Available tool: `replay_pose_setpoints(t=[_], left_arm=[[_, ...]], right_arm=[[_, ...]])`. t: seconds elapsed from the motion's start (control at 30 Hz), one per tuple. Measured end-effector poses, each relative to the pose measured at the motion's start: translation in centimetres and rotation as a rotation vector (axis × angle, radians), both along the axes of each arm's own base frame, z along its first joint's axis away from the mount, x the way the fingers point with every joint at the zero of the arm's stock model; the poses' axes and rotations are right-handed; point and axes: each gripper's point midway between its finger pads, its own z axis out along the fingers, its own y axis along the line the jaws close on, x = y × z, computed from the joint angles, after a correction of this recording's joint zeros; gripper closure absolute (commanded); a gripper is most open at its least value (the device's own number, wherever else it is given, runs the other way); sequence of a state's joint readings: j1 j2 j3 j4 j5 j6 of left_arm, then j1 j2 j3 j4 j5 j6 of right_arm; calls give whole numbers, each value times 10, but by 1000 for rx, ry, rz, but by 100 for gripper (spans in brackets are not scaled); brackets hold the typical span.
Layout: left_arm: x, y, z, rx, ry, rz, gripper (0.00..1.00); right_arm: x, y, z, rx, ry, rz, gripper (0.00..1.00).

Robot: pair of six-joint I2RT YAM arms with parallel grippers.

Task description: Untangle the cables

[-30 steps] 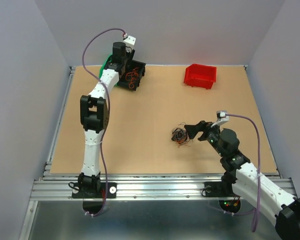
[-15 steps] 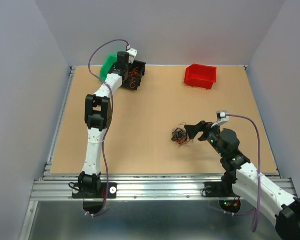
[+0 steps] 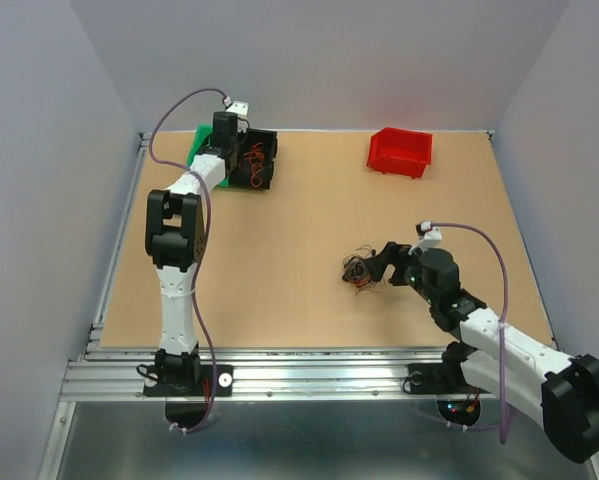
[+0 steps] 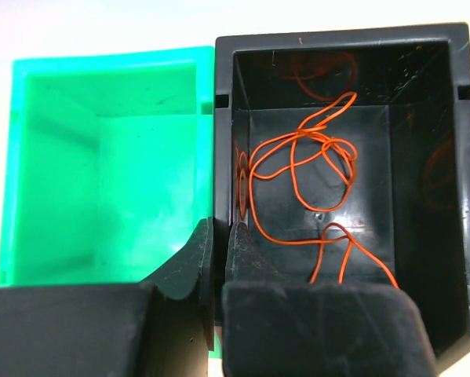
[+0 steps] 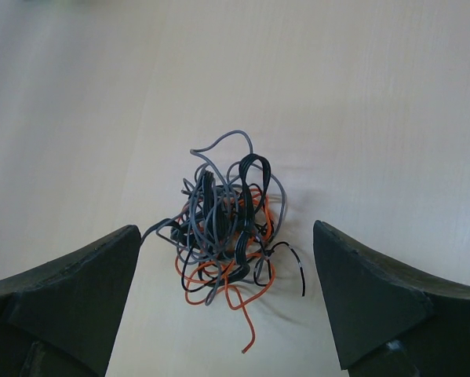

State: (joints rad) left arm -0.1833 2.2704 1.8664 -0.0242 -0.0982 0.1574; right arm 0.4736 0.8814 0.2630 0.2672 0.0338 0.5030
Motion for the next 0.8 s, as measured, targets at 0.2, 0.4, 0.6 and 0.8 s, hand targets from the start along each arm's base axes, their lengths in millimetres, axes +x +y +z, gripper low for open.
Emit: replay_pose_setpoints(t=[0.2, 0.4, 0.6, 0.8], left_arm=[[-30, -4, 0, -134, 29, 62, 92], [-71, -22, 1, -239, 48, 46, 2], [-129, -43, 0, -222, 92, -9, 2], [-158, -54, 28, -155, 8, -55, 1]], right_arm=[[1, -1, -1, -5, 5, -6, 4], [2, -2, 2, -2, -5, -13, 4], [1, 0, -5, -18, 22, -3, 30], [4, 3, -16, -48, 73, 6, 46]])
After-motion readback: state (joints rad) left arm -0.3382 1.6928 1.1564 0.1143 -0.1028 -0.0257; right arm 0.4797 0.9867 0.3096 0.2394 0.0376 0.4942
